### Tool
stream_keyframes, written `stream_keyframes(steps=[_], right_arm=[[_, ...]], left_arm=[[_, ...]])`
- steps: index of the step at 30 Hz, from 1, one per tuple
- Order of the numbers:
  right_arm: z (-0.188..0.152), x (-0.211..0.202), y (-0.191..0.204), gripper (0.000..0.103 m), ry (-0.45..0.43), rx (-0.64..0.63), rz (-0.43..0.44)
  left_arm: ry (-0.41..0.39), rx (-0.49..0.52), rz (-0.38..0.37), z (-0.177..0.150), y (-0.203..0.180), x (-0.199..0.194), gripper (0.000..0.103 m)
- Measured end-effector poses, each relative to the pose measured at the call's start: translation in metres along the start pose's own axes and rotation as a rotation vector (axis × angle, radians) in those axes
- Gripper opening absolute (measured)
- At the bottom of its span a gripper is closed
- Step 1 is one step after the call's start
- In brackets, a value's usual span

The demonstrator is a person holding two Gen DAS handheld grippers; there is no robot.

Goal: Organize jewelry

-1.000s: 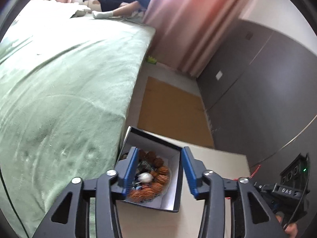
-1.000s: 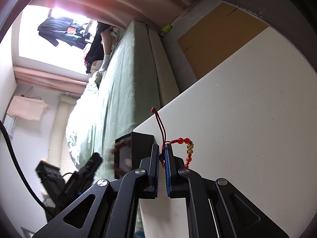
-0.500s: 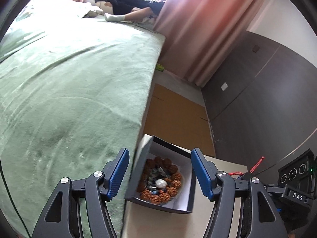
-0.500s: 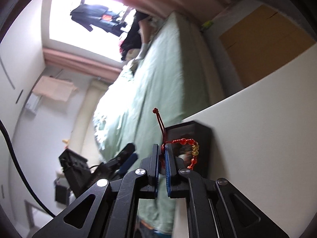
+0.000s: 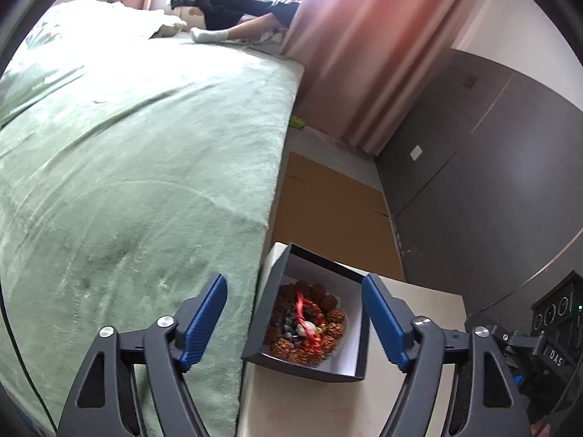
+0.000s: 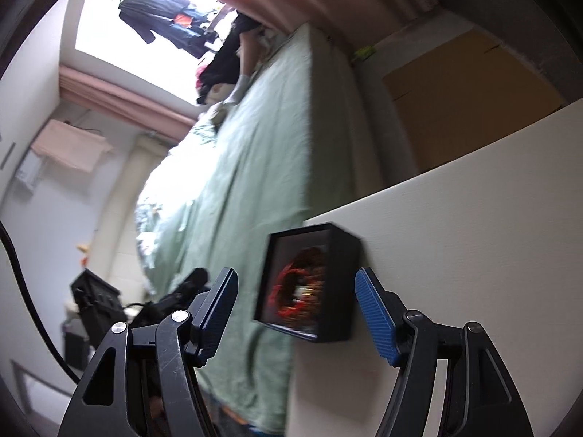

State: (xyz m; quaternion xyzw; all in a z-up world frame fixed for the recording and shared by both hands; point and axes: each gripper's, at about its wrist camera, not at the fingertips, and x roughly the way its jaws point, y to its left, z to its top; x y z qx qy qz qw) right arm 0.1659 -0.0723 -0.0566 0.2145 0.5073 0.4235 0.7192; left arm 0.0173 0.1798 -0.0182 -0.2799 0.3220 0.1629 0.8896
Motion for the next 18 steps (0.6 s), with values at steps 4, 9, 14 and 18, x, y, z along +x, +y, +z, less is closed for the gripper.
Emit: stream_keyframes(steps=[4,9,14,18], right_arm=[[-0.004,-0.024,-0.003,0.068,-0.032,-0.028,-0.091],[-0.004,-0.05,0.006,0.068,-0.082,-0.098,-0.183],[-0.009,-0.071,0.012,0.069,-0.098,-0.165,-0.286],[-0.018,-0.09,0.014,0.078,-0.122,-0.221,-0.359]], left_arm=[[0.003,0.035,-0.002,-0.008,-0.013,-0.004,0.08],[0.013,0.1,-0.027,-0.021,-0.034,-0.007,0.08],[0.004,0.152,-0.023,-0.035,-0.051,-0.016,0.082],[-0.012,0.208,-0.043,-0.044,-0.063,-0.025,0.091]])
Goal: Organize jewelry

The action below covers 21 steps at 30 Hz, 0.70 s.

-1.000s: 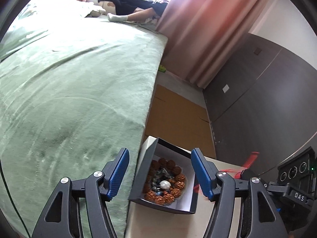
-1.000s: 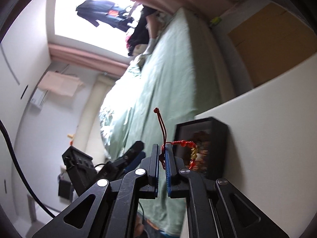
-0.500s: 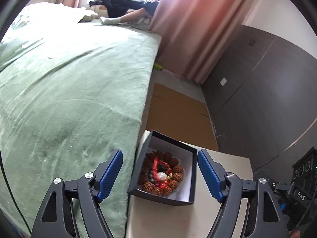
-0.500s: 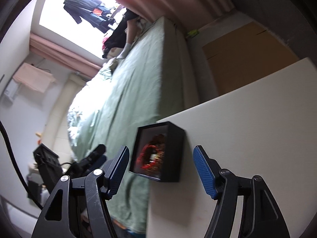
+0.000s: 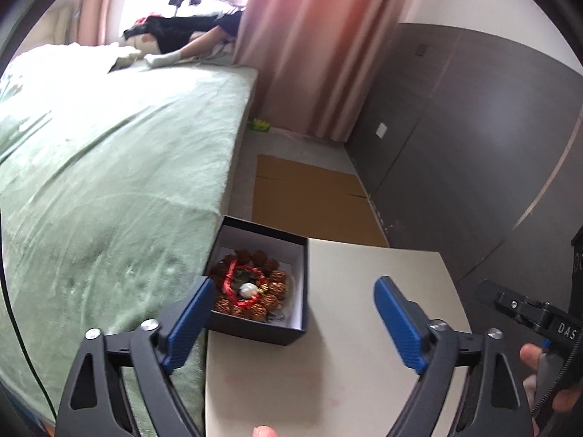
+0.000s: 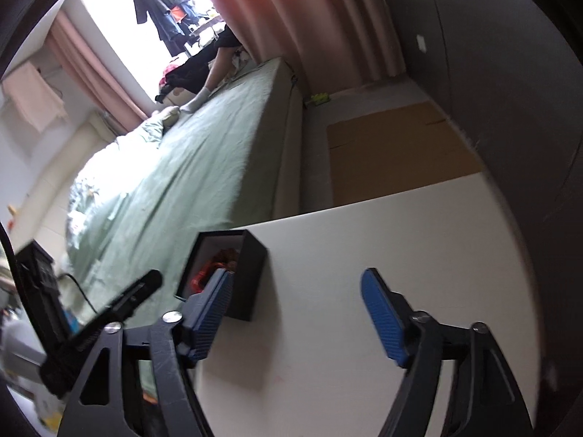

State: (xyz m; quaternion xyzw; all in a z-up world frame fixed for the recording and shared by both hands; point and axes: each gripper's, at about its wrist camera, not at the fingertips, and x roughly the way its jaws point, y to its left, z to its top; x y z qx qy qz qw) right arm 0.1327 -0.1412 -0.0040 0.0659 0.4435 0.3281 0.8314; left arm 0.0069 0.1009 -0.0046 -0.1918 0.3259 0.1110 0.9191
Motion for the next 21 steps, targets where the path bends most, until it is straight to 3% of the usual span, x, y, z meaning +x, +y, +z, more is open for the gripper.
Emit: stream_keyframes(steps=[5,8,11,13,15,21], right_arm=[[-0.013,-0.022,-0.019,0.078,-0.025,-0.008,-0.071],[-0.022,-0.033,-0.03,0.08,-0.018,0.002,-0.105],[-0.027,-0.046,-0.037,0.095,-0.03,0.012,-0.11],[-0.028,-0.052,-0.04,0.095,-0.033,0.021,-0.107],[-0.029,-0.057,-0.043,0.103,-0.044,0.028,-0.121],[-0.034,-0.077,-0.044,0.103,-0.092,0.031,-0.144]], left_arm=[[0.01,0.056,-0.011,-0.01,-0.013,-0.003,0.092],[-0.001,0.086,-0.008,-0.015,-0.019,-0.007,0.098],[-0.02,0.091,0.003,-0.015,-0.023,-0.013,0.099],[-0.024,0.089,0.002,-0.015,-0.026,-0.015,0.103],[-0.028,0.095,0.006,-0.016,-0.03,-0.019,0.103],[-0.054,0.101,0.002,-0.028,-0.044,-0.031,0.103]])
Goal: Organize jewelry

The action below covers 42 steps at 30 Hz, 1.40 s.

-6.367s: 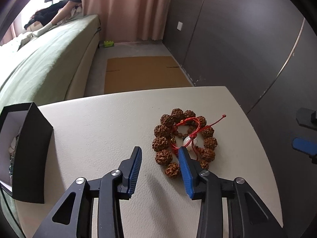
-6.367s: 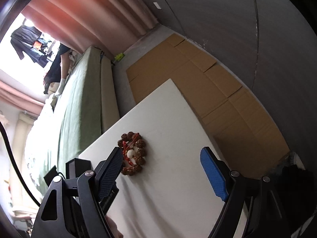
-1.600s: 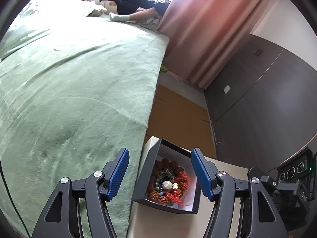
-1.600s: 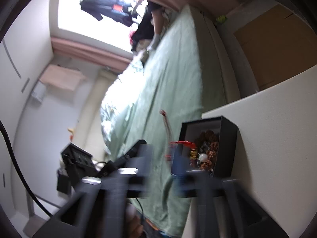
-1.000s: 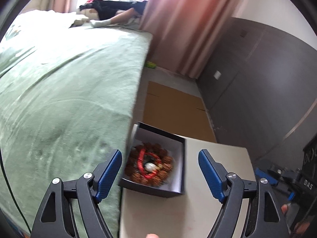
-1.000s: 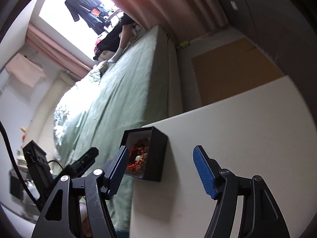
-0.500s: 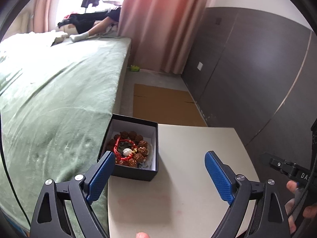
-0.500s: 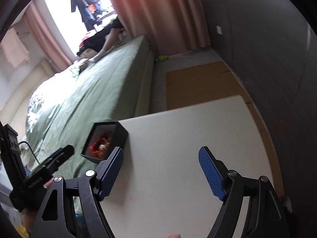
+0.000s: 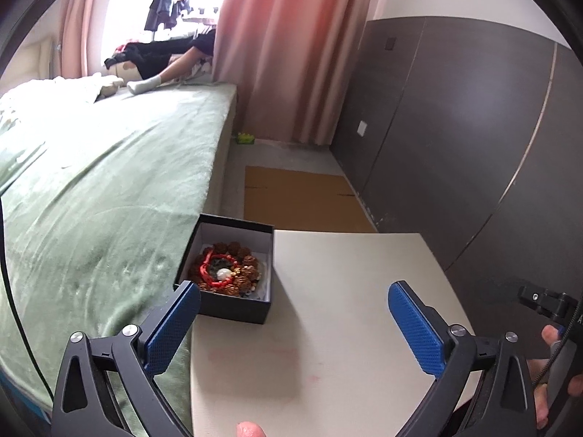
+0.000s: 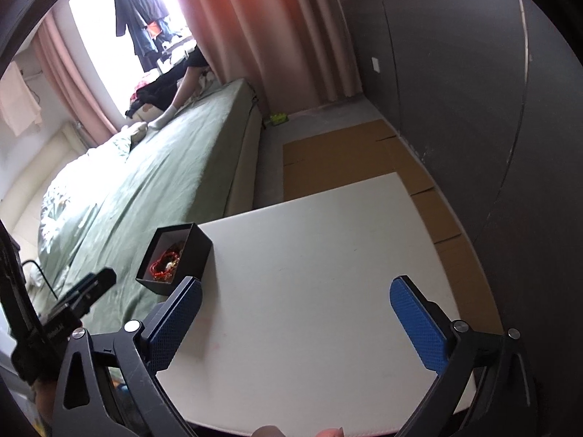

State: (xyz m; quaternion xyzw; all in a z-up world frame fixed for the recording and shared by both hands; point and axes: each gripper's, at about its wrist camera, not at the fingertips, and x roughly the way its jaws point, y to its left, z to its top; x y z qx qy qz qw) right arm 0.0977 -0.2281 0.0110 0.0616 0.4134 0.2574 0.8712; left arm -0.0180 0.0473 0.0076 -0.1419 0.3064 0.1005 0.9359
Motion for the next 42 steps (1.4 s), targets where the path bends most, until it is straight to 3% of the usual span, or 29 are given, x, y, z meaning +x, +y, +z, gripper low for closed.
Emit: stream_keyframes(steps=[7,16,42], right_arm=[[-0.014,-0.02,-0.003,0.103,-0.015,-0.027,-0.045],[-0.015,-0.033,-0.002,0.103,-0.038,-0.069,-0.05],[-0.008,-0.025,-0.003,0.103,-0.05,-0.044,-0.057]], left_arm=[[-0.04,0.064,0.041,-0.004,-0.021,-0.011,0.103],[-0.052,0.028,0.017,-0.005,-0.023,-0.006,0.103],[-0.046,0.054,0.023,0.002,-0.025,-0.003,0.103]])
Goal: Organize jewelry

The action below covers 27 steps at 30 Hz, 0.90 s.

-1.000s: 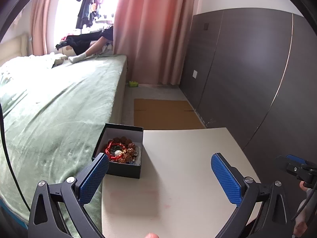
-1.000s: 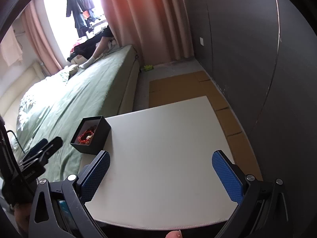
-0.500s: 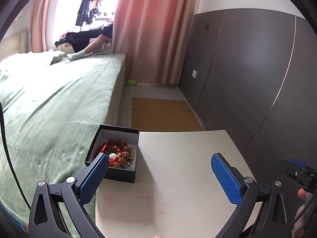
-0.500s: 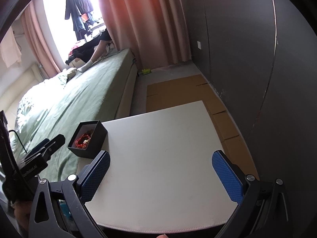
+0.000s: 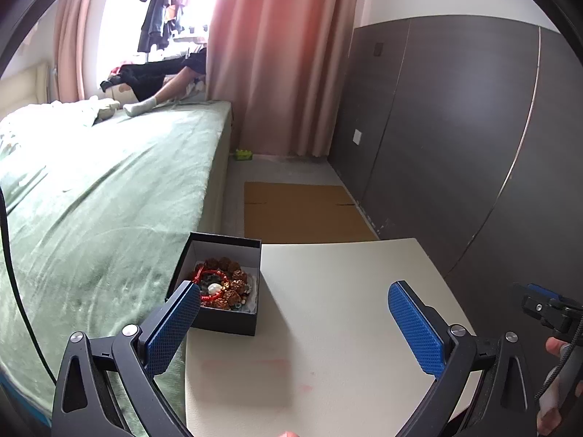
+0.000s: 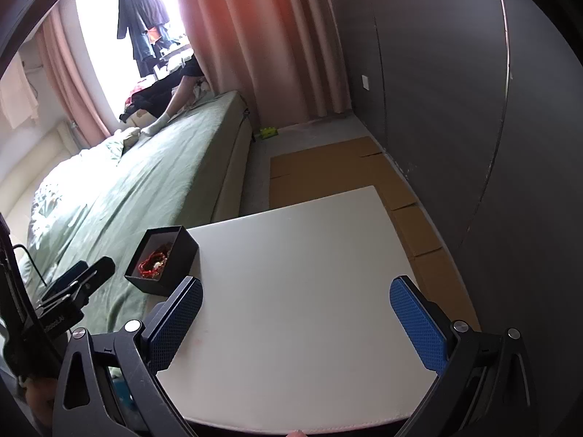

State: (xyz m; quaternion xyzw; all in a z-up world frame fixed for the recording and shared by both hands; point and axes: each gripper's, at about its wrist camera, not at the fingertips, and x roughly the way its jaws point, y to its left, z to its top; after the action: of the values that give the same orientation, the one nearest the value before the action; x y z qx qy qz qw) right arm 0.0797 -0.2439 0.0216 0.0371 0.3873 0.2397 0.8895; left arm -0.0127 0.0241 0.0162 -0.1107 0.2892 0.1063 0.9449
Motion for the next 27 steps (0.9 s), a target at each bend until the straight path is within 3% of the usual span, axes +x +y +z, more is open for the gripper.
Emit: stream_keyframes(steps=[27], right_arm=[[0.0024,0.0031,0.0026,0.103,0.011,0.001,0.003]], left_arm=[[-0.016,0.019,0.023,-0.0014,-0.001,-0.008,0.103]])
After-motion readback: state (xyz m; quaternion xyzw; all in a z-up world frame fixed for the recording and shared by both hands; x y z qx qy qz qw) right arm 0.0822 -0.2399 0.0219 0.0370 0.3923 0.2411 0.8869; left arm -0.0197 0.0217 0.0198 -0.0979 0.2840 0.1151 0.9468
